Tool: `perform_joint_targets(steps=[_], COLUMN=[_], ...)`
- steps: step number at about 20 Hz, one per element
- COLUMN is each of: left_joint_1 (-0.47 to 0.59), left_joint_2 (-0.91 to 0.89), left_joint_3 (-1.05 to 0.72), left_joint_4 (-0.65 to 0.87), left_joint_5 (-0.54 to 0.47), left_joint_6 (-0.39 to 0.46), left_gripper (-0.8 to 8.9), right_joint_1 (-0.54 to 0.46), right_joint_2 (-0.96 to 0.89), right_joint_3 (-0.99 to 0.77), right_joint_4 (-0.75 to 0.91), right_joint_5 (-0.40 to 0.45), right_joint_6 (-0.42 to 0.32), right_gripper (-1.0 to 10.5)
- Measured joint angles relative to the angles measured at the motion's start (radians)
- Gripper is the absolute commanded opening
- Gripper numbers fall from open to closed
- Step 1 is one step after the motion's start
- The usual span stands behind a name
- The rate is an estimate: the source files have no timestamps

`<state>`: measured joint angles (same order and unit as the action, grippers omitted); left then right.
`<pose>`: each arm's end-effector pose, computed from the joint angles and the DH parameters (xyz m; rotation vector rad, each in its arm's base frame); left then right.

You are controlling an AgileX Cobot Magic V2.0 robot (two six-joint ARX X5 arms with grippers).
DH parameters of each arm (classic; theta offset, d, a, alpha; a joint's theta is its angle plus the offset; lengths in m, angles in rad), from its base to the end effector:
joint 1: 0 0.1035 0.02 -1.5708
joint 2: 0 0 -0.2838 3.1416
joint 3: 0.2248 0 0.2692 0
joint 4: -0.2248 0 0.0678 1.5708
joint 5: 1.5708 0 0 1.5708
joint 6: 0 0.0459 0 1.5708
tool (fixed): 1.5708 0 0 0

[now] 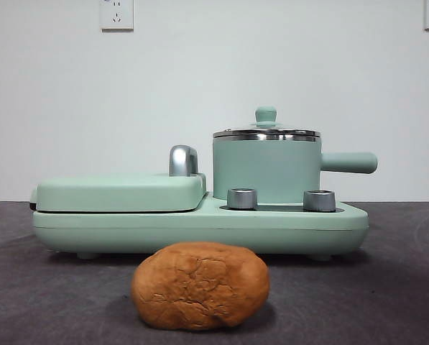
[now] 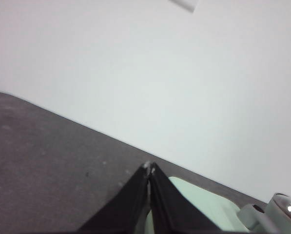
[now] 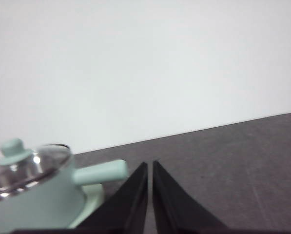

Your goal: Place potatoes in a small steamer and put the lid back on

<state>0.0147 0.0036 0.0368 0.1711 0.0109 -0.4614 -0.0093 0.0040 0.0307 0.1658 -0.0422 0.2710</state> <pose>0.1078 0.0011 0.1963 -0.4572 -0.2015 -0.0434 0.1085 0.0009 0.1934 0.2652 -0.1868 0.0587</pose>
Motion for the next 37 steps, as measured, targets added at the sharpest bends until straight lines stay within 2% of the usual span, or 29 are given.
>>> perform_joint_targets(steps=[7, 12, 17, 20, 26, 29, 32, 34, 37], left_joint_1=[0.000, 0.000, 0.000, -0.004, -0.037, -0.066, -0.091, -0.102, -0.114], left_joint_2=[0.048, 0.147, 0.272, 0.335, 0.449, 0.495, 0.522, 0.530, 0.537], left_joint_3=[0.186, 0.343, 0.442, 0.491, 0.570, 0.587, 0.589, 0.589, 0.589], left_joint_4=[-0.185, -0.281, -0.302, -0.312, -0.421, -0.455, -0.450, -0.446, -0.444], left_joint_5=[0.073, 0.209, 0.428, 0.509, 0.547, 0.548, 0.549, 0.549, 0.549], left_joint_6=[-0.004, 0.124, 0.298, 0.375, 0.549, 0.647, 0.695, 0.707, 0.713], left_gripper=[0.07, 0.07, 0.06, 0.06, 0.06, 0.06, 0.14, 1.10, 3.51], right_joint_1=[0.000, 0.000, 0.001, 0.011, 0.055, 0.078, 0.090, 0.093, 0.093], right_joint_2=[0.051, 0.149, 0.241, 0.277, 0.332, 0.348, 0.357, 0.357, 0.357], right_joint_3=[0.182, 0.321, 0.416, 0.442, 0.455, 0.457, 0.457, 0.457, 0.457], right_joint_4=[-0.185, -0.253, -0.285, -0.286, -0.344, -0.394, -0.423, -0.423, -0.423], right_joint_5=[-0.039, -0.146, -0.321, -0.407, -0.500, -0.505, -0.505, -0.505, -0.504], right_joint_6=[0.041, 0.006, -0.120, -0.217, -0.406, -0.498, -0.556, -0.574, -0.585], right_gripper=[0.2, 0.2, 0.2, 0.2, 0.2, 0.2, 0.5, 1.4, 2.3])
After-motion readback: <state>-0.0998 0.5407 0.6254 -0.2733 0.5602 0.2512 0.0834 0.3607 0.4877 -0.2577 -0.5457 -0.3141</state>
